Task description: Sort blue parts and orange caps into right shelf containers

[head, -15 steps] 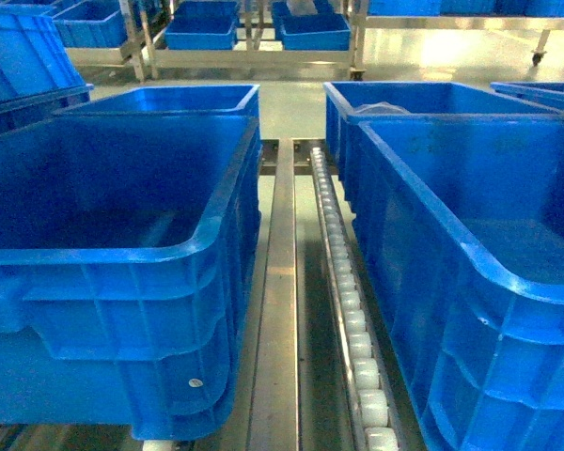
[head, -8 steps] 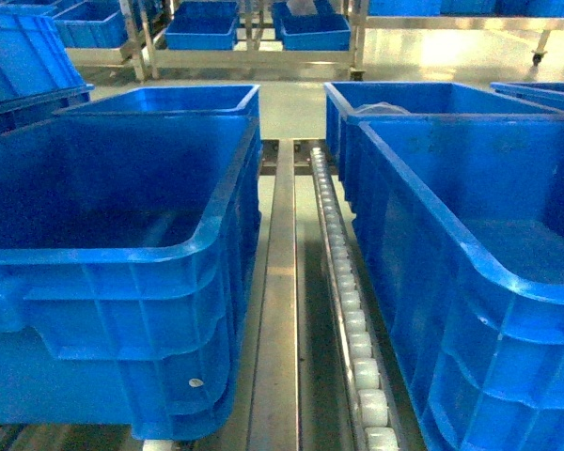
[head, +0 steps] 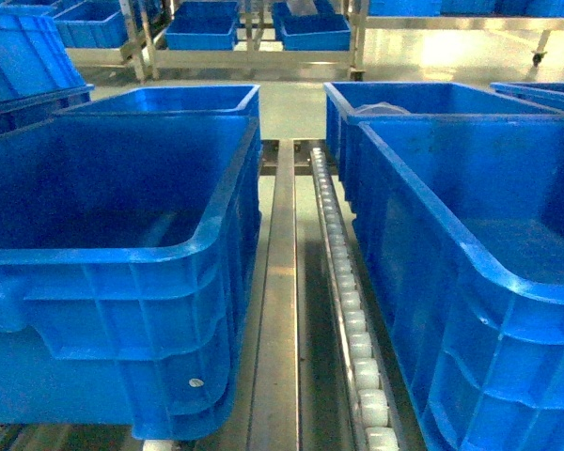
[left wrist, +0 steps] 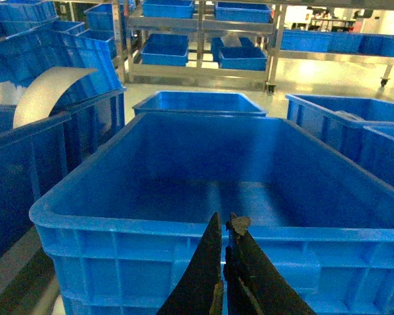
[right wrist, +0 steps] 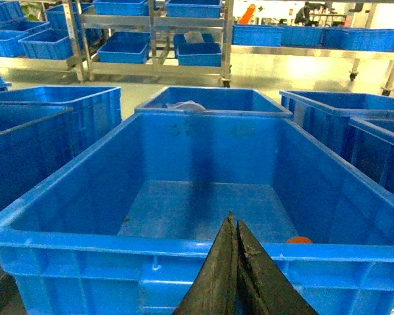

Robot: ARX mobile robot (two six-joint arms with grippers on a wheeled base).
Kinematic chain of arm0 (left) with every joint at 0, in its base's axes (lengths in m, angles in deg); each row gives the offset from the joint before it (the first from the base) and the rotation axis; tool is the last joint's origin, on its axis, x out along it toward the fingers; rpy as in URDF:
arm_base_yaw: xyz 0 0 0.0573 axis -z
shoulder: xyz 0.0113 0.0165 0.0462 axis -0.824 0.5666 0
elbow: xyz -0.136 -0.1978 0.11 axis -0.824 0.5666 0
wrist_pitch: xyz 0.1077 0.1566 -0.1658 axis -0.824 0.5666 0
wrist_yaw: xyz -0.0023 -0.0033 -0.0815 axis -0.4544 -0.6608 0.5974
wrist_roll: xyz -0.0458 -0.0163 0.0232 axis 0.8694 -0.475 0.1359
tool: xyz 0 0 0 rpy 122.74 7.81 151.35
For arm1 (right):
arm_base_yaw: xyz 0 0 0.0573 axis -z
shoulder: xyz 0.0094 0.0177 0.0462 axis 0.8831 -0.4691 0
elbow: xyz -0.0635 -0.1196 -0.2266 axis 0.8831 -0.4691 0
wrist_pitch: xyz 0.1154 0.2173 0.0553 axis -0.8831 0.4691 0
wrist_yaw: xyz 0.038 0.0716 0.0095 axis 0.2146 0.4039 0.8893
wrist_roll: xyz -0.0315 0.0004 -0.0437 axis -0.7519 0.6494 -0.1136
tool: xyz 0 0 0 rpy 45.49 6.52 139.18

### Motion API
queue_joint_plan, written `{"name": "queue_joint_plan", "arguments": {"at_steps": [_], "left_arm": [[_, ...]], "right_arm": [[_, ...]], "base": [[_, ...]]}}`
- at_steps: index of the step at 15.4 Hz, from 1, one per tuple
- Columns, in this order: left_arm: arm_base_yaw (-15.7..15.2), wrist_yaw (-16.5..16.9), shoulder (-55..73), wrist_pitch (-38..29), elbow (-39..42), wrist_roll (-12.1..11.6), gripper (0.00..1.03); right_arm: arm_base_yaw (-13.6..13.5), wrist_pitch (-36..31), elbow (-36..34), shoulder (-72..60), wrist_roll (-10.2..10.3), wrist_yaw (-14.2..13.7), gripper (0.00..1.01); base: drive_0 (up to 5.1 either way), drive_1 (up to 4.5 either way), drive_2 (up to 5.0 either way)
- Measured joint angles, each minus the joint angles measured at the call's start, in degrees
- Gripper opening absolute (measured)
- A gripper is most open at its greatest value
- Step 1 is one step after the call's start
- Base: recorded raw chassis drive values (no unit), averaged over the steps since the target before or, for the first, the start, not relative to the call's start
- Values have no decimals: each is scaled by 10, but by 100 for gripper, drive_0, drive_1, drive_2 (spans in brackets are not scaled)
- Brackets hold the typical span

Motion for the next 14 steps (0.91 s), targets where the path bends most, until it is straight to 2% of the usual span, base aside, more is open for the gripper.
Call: {"name": "queue_joint_plan", "arguments": {"at_steps": [2, 3, 5, 7, 12, 14], "left_arm": [[0, 0, -8, 9, 0, 0, 2], [0, 0, -12, 14, 0, 0, 2], [0, -1, -18, 20, 0, 0, 2], [0, 0, -23, 23, 0, 0, 2], [0, 0, -103, 129, 0, 0, 2], [0, -2, -113, 119, 0, -1, 2]], "right_arm": [[0, 21, 0, 15, 0, 0, 1], [0, 63, 0, 40, 0, 0, 1], [0, 106, 0, 76, 0, 1, 1], [0, 103, 0, 98, 0, 2, 1], [0, 109, 0, 99, 0, 2, 1], [0, 110, 0, 99, 0, 2, 1]], "base": [[0, 0, 0], [0, 0, 0], [0, 0, 0], [0, 0, 0], [0, 0, 0], [0, 0, 0]]}}
